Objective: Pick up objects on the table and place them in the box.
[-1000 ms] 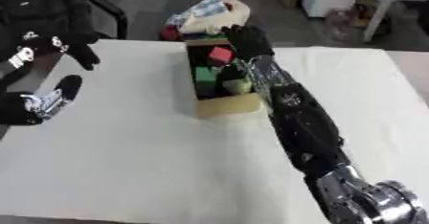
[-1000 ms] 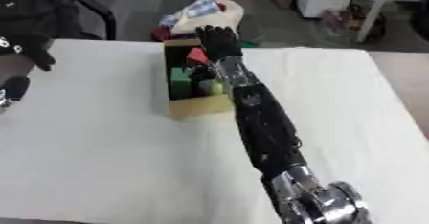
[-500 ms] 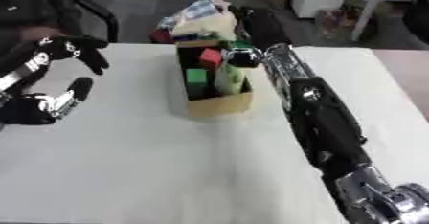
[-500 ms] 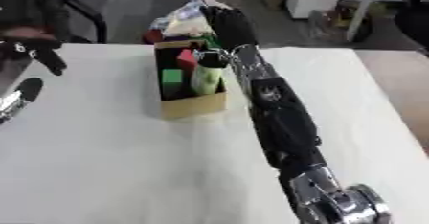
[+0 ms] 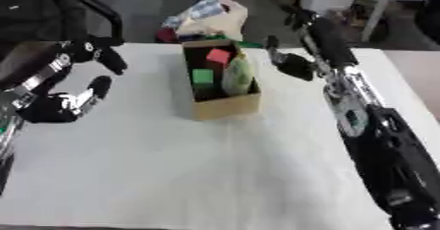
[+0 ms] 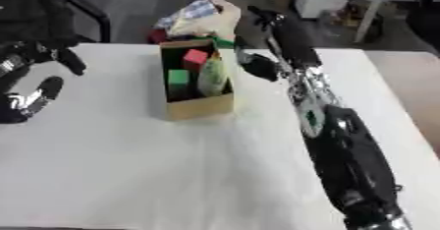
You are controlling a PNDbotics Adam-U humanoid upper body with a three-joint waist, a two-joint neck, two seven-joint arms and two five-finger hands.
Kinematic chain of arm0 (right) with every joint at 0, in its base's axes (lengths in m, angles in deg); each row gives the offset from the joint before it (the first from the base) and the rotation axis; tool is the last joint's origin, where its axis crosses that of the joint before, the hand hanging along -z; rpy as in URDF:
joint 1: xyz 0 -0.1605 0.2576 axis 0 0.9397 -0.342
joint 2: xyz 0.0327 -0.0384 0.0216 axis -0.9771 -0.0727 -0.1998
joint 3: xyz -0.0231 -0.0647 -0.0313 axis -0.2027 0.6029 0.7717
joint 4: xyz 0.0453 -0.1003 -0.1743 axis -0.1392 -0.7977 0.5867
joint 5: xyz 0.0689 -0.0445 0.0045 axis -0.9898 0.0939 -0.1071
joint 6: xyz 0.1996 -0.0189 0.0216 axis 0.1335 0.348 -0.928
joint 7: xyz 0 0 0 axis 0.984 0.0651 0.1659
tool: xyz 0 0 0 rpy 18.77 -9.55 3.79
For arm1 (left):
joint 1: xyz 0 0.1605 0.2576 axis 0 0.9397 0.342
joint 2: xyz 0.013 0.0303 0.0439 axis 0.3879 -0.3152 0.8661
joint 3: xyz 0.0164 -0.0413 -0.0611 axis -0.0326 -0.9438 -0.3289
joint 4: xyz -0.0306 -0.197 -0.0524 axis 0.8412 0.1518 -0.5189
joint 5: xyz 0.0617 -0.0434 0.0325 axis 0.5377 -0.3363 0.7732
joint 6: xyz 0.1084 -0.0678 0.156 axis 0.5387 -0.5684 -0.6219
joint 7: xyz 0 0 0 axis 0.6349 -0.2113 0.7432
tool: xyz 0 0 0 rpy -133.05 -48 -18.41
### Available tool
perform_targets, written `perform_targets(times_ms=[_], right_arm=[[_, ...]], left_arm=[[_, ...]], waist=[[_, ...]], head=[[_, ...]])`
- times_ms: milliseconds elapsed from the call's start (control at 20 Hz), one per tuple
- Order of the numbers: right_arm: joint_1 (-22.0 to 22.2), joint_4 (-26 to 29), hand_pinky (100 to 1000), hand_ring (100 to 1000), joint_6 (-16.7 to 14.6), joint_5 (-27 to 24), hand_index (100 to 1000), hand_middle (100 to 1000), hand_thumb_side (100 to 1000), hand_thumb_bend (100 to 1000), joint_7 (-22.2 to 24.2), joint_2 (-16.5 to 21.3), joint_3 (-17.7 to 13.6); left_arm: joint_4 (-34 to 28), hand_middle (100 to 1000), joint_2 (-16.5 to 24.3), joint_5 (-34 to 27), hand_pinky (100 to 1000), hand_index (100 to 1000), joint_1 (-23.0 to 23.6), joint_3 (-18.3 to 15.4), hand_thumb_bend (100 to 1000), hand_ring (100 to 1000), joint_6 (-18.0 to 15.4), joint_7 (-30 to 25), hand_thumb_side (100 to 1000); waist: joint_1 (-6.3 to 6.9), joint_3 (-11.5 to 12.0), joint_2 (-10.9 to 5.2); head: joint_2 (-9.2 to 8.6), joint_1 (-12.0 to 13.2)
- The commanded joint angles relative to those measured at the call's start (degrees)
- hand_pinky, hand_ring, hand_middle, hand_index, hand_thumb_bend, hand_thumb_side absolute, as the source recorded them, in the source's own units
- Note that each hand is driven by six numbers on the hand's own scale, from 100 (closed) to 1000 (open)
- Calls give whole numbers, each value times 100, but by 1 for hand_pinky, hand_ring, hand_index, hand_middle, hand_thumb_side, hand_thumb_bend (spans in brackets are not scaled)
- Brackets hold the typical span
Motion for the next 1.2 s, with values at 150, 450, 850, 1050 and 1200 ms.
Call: perform_targets(times_ms=[150,450,850,1050,1200], right_arm=[[64,635,706,624,172,-700,900,649,677,100,0,134,-97],[932,1226,700,629,224,-1251,902,661,751,100,-518,-111,-559],[1684,1643,683,618,567,-2053,886,649,791,100,-1178,-216,-606],[1823,1655,678,610,604,-2465,875,639,798,100,-1206,-178,-576],[1940,1702,676,603,553,-2763,865,630,802,100,-1227,-111,-598]], left_arm=[[-103,624,94,-271,664,951,25,-130,100,629,123,123,703],[-18,614,-272,-809,654,949,492,-570,100,622,658,652,765],[-43,612,-172,-1609,656,949,725,-602,150,617,1459,1452,861],[-222,610,-37,-2000,649,952,884,-445,157,614,1871,1864,904],[-435,607,5,-2098,646,954,987,-335,162,612,2147,2086,924]], waist=[[3,-56,-38],[-4,-232,24],[23,-241,18],[44,-264,33],[55,-278,43]], head=[[-36,46],[-121,72],[-115,87],[-106,135],[-93,149]])
